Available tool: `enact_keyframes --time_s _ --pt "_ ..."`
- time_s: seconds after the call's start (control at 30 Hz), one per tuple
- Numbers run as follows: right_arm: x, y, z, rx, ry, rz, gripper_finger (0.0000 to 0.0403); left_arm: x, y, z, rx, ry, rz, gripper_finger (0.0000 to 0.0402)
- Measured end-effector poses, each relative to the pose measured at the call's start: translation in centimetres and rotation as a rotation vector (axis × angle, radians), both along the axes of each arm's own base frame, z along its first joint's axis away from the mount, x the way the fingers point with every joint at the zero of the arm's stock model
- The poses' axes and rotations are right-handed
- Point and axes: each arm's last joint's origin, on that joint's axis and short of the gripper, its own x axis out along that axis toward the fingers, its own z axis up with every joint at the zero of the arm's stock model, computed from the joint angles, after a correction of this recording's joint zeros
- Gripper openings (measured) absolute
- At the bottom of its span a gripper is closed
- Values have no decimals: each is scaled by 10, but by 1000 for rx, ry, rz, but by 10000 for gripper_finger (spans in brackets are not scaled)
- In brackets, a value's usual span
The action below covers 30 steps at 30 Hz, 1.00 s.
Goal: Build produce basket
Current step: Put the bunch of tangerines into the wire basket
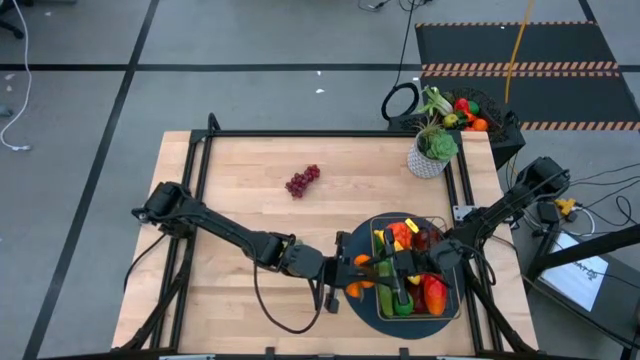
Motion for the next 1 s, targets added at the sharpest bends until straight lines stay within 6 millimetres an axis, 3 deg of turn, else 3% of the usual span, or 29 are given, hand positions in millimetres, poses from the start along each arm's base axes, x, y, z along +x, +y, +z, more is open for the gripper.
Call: enact_keyframes --time_s 0.3,0.47,0.73,1.0 --pt "0 0 0 -8 0 0 60 1 2 -1 -43 11 23 33" --pt "0 0 -2 -27 11 1 11 0 1 0 -71 7 101 87" --pt "-1 -1 -3 -44 34 2 21 -16 -12 16 -53 -38 212 217" --pt "-13 -9 4 -142 86 8 15 -39 -11 28 -51 53 340 250"
